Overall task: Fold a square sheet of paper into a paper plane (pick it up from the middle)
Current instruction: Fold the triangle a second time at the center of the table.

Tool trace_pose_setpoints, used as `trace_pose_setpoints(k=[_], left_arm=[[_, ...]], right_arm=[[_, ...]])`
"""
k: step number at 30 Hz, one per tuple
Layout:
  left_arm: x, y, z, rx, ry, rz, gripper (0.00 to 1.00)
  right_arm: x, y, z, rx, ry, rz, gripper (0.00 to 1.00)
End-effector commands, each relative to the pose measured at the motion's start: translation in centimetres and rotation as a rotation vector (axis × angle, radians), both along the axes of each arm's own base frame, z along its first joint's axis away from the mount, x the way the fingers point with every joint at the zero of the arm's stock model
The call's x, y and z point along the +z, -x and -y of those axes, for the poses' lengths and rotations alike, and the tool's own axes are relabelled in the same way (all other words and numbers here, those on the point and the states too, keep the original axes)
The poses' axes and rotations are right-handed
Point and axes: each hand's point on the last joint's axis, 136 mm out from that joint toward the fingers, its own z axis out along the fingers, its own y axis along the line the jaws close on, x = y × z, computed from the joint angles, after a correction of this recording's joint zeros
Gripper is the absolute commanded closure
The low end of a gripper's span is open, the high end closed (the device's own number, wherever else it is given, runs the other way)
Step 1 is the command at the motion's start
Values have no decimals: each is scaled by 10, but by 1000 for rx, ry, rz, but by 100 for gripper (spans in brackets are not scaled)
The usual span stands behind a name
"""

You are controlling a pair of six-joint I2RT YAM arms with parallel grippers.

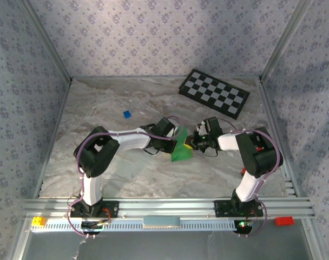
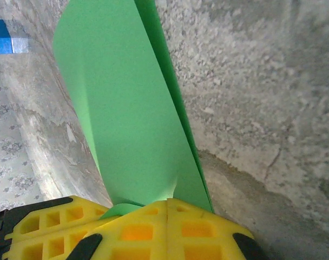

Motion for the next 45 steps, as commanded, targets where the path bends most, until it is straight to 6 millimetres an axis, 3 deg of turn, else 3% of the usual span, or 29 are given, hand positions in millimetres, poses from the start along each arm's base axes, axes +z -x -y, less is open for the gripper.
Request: trace_pose_setpoints(k=[1, 5, 9, 13, 16, 24, 33, 45], left_arm=[[-34, 18, -26, -10, -142, -71, 100], [-34, 19, -27, -12, -143, -70, 100], [-32, 18, -26, -17, -142, -67, 100], [-31, 19, -27, -21, -148, -69, 100], [-32, 19, -27, -20, -147, -63, 100], [-34, 19, -27, -22, -150, -66, 100], [-36, 19, -28, -23, -154, -69, 100], [-39, 20, -29, -26, -160, -76, 100]], right_arm=[[-17, 6, 28, -84, 150, -56, 100], [-9, -3, 38, -124, 163, -6, 100], [27, -22, 27, -125, -35, 106, 98], [56, -15, 9, -15, -41, 165, 98], [63, 0, -7, 70, -61, 159, 97], [46, 17, -26, 101, -67, 87, 98], [24, 27, -33, 111, -56, 26, 99], [-25, 49, -14, 96, 53, -76, 100]])
